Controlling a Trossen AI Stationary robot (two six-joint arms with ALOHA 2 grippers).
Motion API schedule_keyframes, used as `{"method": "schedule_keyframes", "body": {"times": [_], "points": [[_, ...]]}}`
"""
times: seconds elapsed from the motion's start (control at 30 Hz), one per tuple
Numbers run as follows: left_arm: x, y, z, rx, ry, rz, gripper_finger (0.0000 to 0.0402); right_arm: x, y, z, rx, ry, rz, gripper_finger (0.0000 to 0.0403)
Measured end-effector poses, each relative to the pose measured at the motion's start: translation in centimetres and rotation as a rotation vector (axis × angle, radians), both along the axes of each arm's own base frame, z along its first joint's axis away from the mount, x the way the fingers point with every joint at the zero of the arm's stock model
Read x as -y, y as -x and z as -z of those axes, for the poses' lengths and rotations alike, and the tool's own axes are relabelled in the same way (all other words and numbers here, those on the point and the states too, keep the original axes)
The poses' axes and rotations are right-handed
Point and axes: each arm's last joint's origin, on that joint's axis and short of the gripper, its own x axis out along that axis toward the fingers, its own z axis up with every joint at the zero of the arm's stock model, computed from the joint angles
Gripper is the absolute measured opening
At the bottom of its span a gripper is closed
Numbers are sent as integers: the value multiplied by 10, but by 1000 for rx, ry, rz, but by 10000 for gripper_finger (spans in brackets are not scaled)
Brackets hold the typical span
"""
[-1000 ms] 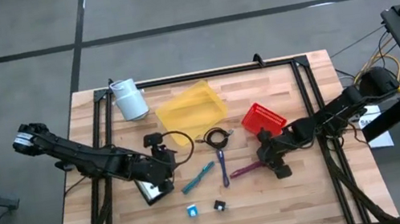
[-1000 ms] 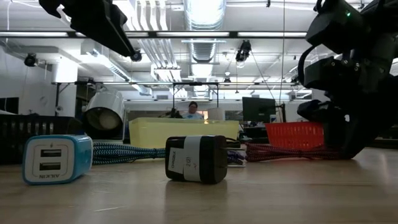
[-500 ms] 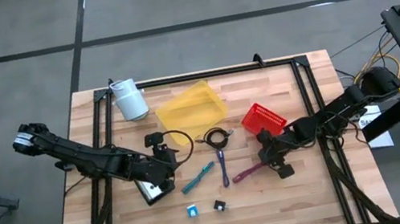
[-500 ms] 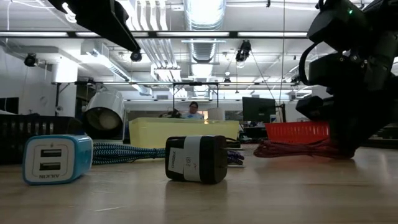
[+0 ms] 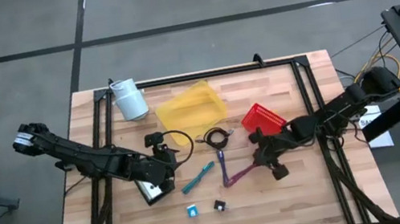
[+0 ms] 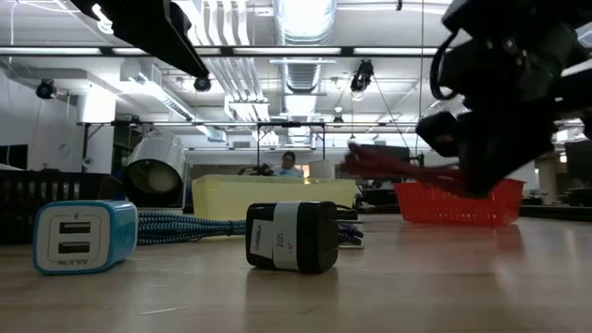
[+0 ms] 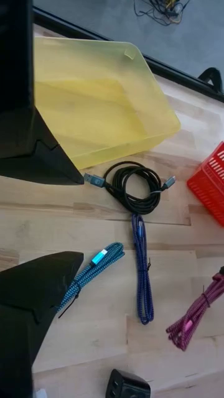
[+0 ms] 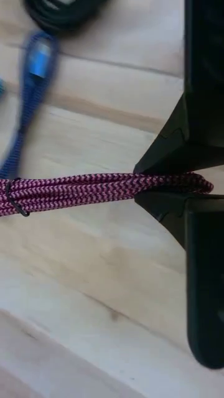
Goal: Pick and place items into bin
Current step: Put the pink charger cable into the yellow bin
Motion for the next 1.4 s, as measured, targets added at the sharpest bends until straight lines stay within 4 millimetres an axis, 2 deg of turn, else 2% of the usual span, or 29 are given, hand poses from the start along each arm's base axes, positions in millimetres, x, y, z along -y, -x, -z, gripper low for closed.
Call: {"method": "schedule_keyframes", "body": {"times": [0.37,0.63,1.4], "points": [[0,0,0,-1,0,0,169,0,-17,-23,112,114,40,27],[0,0,0,-1,0,0,169,3,-26,-36,161,116,75,27],[0,0,0,-1,0,0,169,50,-41,-49,248,140,226,27]]}}
